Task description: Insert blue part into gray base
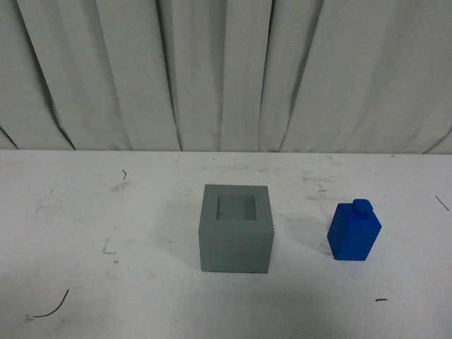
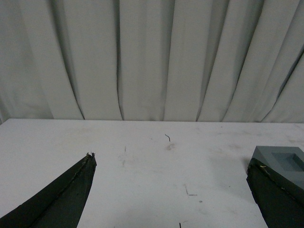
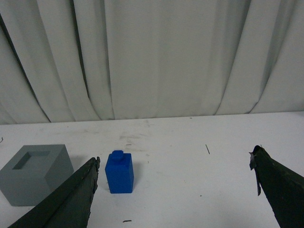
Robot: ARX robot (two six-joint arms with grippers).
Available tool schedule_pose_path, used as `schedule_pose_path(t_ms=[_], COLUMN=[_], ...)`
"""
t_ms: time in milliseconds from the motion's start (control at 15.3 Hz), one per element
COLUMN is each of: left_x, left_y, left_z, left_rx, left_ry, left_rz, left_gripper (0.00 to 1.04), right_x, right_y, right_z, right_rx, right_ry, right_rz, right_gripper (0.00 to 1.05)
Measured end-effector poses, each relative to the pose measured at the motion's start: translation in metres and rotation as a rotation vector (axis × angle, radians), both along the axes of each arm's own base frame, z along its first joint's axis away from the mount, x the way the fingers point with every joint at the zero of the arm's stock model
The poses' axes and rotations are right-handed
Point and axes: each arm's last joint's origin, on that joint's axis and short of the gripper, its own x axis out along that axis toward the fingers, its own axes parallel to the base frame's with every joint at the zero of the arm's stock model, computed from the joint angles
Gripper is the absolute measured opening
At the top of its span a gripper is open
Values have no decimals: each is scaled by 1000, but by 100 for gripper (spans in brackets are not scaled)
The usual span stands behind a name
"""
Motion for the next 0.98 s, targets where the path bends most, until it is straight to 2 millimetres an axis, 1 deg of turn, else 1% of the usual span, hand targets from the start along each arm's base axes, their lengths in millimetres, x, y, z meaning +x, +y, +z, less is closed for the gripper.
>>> schedule_pose_path(t_ms=[980], left_x=[0], left_y=[0], left_z=[0], left_rx=[0], left_ry=[0], left_rz=[0], left_gripper=[98], right_x=[0], right_y=[0], right_z=[0], right_rx=[0], right_ry=[0], right_rz=[0], right_gripper=[98])
